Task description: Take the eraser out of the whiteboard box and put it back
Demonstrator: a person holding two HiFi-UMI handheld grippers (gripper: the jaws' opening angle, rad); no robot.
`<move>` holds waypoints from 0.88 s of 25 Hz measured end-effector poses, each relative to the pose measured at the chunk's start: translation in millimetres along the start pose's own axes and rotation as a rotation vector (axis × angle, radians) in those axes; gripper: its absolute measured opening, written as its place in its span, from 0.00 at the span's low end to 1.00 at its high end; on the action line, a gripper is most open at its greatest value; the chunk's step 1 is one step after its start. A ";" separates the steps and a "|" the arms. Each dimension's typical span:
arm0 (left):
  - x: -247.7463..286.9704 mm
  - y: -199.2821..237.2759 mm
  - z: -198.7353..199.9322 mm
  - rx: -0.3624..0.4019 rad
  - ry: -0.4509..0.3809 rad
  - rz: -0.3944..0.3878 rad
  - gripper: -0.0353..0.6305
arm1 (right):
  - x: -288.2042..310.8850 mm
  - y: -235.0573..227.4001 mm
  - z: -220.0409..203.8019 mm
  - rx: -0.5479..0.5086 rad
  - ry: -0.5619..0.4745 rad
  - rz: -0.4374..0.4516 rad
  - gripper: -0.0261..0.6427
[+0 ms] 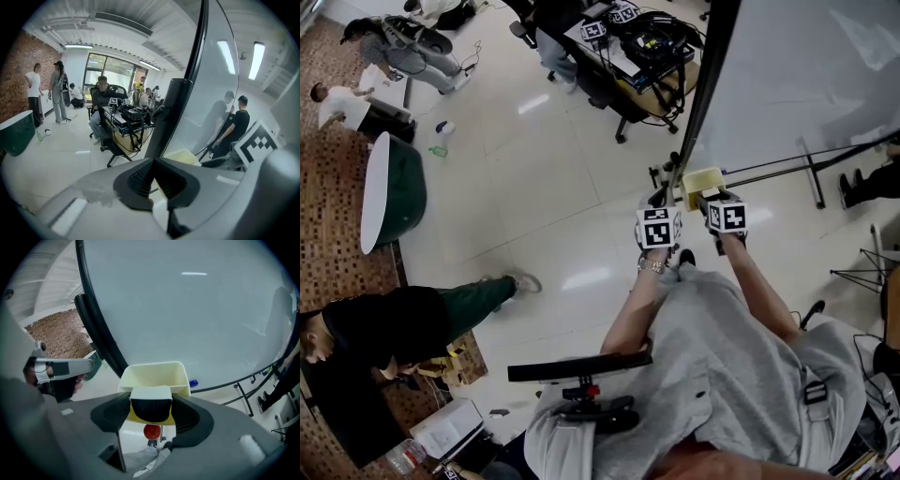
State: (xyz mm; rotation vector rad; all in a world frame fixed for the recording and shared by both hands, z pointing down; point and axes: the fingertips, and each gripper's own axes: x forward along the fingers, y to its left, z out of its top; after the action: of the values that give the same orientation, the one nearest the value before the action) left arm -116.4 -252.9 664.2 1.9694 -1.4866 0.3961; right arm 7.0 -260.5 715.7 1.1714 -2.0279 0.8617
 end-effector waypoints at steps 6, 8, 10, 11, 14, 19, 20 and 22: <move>0.4 -16.8 -12.5 0.008 0.021 -0.025 0.06 | -25.6 5.8 15.9 0.021 -0.106 -0.012 0.46; -1.5 -29.7 -16.8 0.020 0.023 -0.039 0.06 | -38.6 8.7 22.5 0.006 -0.153 -0.022 0.46; -7.3 -46.2 -23.6 0.041 0.023 -0.044 0.06 | -54.4 10.0 23.4 -0.006 -0.206 -0.017 0.09; -10.5 -54.9 -27.5 0.052 0.021 -0.040 0.06 | -60.4 10.9 21.8 -0.012 -0.228 0.005 0.04; -19.2 -81.4 -38.6 0.070 0.009 -0.005 0.06 | -72.1 13.9 7.3 -0.047 -0.235 0.095 0.04; -42.2 -138.4 -80.4 0.055 -0.021 0.071 0.06 | -115.4 9.2 -48.6 -0.133 -0.231 0.185 0.04; -47.2 -151.8 -93.2 0.053 -0.024 0.078 0.06 | -126.3 6.5 -62.5 -0.139 -0.228 0.204 0.04; -58.3 -176.6 -121.0 0.052 -0.015 0.087 0.06 | -143.5 -1.7 -89.7 -0.131 -0.210 0.233 0.04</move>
State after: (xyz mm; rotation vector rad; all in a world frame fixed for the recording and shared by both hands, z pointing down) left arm 46.9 -102.7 668.3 1.9562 -1.5901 0.4623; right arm 83.9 -121.9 656.3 1.0016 -2.3894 0.7263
